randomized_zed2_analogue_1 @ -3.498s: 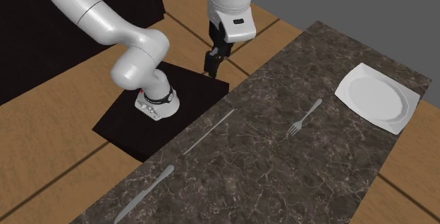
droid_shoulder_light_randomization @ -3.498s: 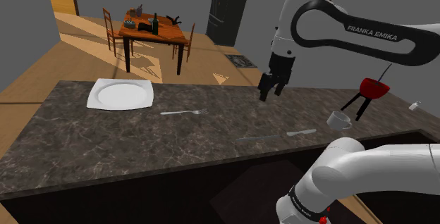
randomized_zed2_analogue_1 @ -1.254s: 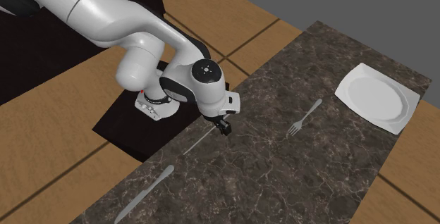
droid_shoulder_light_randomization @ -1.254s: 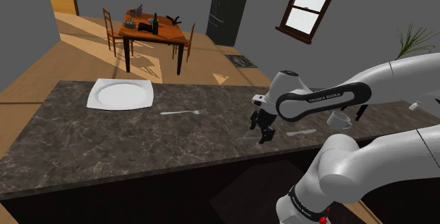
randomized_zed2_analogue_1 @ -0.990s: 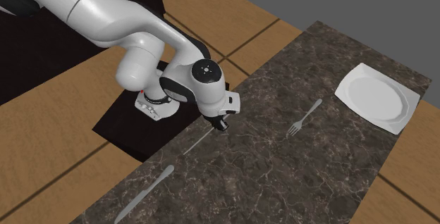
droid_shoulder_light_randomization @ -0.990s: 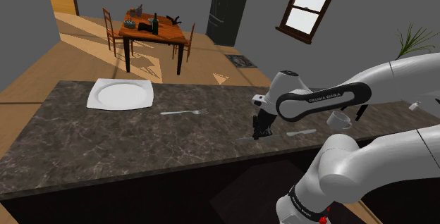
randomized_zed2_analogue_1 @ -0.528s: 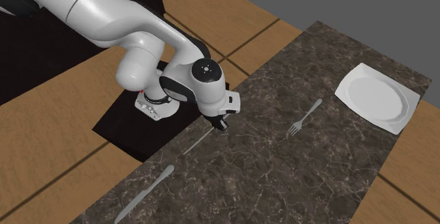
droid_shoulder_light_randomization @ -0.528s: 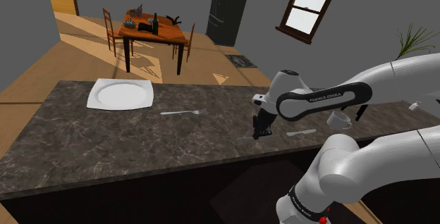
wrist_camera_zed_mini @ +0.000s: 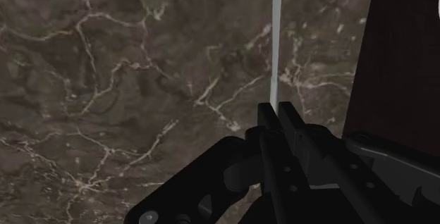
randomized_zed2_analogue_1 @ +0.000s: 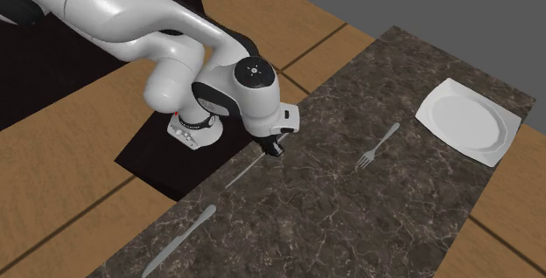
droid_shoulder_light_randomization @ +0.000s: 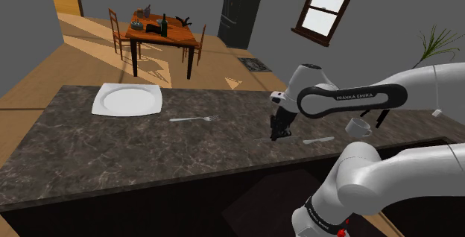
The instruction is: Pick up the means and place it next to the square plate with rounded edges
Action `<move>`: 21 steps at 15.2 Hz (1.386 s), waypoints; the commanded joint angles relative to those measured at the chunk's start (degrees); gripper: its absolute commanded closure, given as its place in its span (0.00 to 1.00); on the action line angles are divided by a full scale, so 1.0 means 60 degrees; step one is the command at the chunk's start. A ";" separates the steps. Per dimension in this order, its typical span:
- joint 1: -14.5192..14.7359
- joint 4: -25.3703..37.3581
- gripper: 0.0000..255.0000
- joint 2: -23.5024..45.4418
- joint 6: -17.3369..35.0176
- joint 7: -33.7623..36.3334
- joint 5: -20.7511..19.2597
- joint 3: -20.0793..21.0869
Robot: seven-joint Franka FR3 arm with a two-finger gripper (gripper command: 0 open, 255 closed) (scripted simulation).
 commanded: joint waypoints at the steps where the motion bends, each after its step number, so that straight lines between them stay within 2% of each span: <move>1: 0.0019 0.0148 1.00 -0.0178 -0.0332 0.0016 0.0079 0.0099; 12: 0.0118 0.1124 1.00 -0.0955 -0.2067 0.0042 0.0488 0.0599; 21: 0.1834 0.3544 1.00 0.2801 -0.0700 0.0501 0.1733 0.0563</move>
